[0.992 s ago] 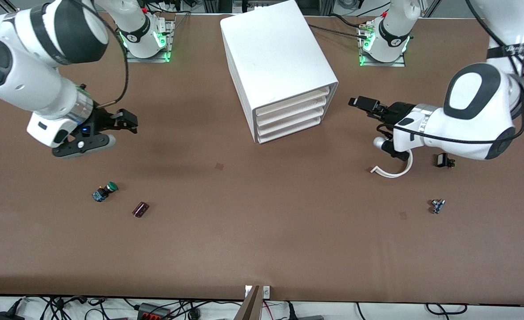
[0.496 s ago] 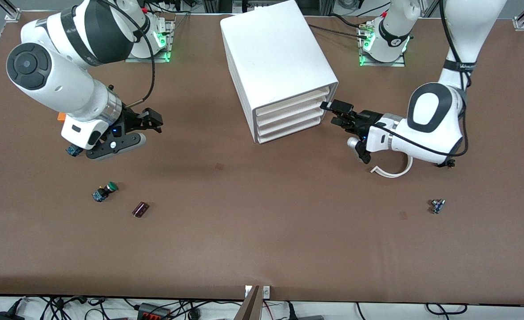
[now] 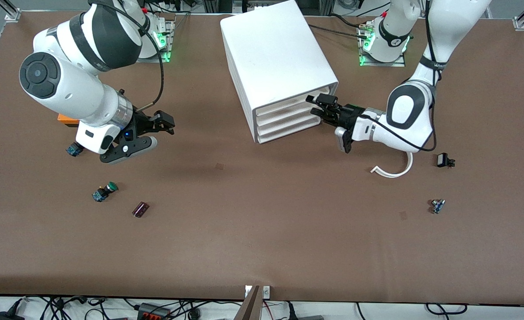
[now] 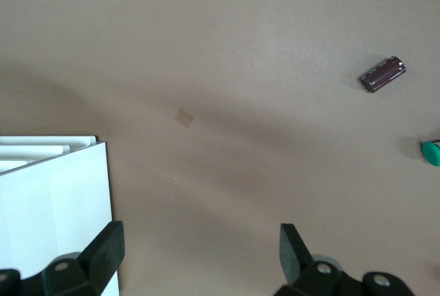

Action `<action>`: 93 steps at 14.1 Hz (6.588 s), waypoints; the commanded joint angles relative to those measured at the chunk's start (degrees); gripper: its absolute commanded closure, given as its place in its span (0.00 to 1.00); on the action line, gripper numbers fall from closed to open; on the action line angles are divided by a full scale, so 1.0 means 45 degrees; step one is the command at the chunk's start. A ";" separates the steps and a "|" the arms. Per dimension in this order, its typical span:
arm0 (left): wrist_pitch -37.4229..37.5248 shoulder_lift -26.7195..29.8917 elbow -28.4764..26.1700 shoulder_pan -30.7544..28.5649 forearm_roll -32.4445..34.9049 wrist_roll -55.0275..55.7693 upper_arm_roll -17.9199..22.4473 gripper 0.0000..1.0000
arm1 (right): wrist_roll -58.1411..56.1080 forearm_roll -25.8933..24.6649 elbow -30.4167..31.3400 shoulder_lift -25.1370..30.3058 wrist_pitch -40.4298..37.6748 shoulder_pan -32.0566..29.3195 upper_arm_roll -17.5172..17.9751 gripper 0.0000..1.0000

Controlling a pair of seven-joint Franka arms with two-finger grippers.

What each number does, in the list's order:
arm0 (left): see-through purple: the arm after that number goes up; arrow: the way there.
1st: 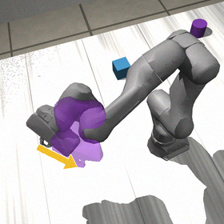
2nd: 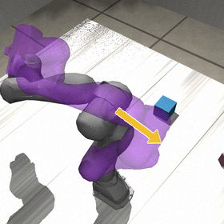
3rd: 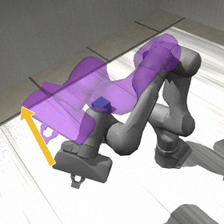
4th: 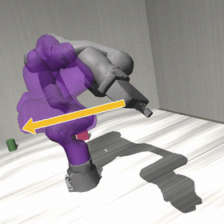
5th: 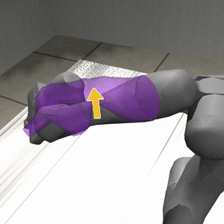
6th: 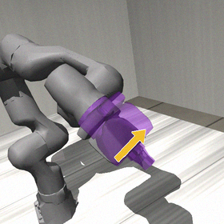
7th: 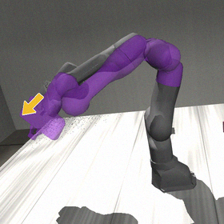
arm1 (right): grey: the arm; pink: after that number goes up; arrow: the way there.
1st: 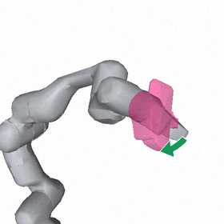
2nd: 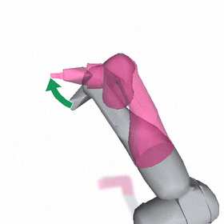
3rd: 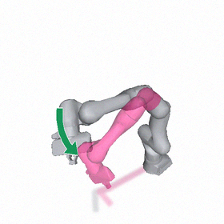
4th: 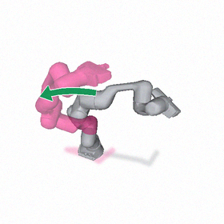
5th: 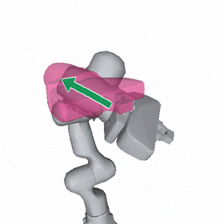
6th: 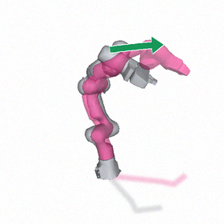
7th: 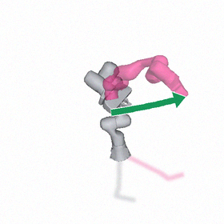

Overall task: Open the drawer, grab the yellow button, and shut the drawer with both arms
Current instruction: 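Reach the left gripper to the drawer handle while the right gripper advances, then pull the lowest drawer open with the left gripper, then reach the right gripper into the drawer while the left gripper withdraws, then grasp the yellow push button in the drawer with the right gripper, then lift the button out with the right gripper while the left gripper returns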

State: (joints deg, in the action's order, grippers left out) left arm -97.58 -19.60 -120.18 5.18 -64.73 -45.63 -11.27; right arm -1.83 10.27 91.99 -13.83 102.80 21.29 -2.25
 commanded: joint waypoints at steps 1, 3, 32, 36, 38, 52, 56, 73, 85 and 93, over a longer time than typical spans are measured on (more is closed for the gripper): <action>-0.0209 0.0273 -0.0616 -0.0116 -0.0421 -0.0951 -0.0133 0.39 | 0.0037 0.0160 -0.0285 -0.0187 0.0202 0.0132 -0.0105 0.00; -0.0209 0.0273 -0.0753 -0.0097 -0.0401 -0.1012 -0.0133 0.41 | 0.0037 0.0140 -0.0266 -0.0304 0.0320 0.0132 -0.0105 0.00; 0.0335 -0.1331 0.4242 -0.1659 0.2971 0.2474 0.0102 0.00 | 0.4524 0.0004 -0.4287 -0.3174 0.2292 0.3995 -0.0183 0.00; 0.1526 -0.1134 0.6057 -0.1640 0.5588 0.5815 0.0063 0.00 | 0.6282 -0.0992 -0.5769 -0.4149 0.2370 0.5480 -0.0203 0.00; 0.2229 -0.1134 0.7151 -0.1601 0.7265 0.6990 -0.0092 0.00 | 0.6637 -0.1516 -0.6474 -0.4891 0.2449 0.6086 -0.0242 0.00; 0.4733 -0.1231 1.2056 -0.0683 1.5458 1.0355 -0.0406 0.00 | 0.9392 -0.2243 -0.6828 -0.6457 0.3700 0.7515 -0.0125 0.16; 0.4752 -0.1173 1.2586 -0.0761 1.5420 1.0570 -0.0367 0.00 | 0.9392 -0.2281 -0.6750 -0.6476 0.3037 0.7534 -0.0125 0.17; 0.4771 -0.1173 1.2566 -0.0819 1.4736 1.1274 -0.0328 0.00 | 0.9353 -0.2223 -0.6750 -0.6321 0.2801 0.7574 -0.0241 0.96; 0.3487 -0.0901 1.1264 -0.0781 1.4287 1.4063 -0.0464 0.00 | 0.7800 -0.1835 -0.7551 -0.5051 -0.0085 0.3614 -0.0418 1.00; -0.2037 -0.0588 0.7260 -0.0643 1.4051 1.6740 -0.1849 0.00 | 0.4573 -0.2106 -0.4528 -0.5109 -0.0578 0.1541 -0.0633 1.00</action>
State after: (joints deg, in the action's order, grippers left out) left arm -101.11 -24.48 -81.37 2.77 -1.26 27.28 -18.17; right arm 22.71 0.77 67.46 -38.11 100.09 30.60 -5.77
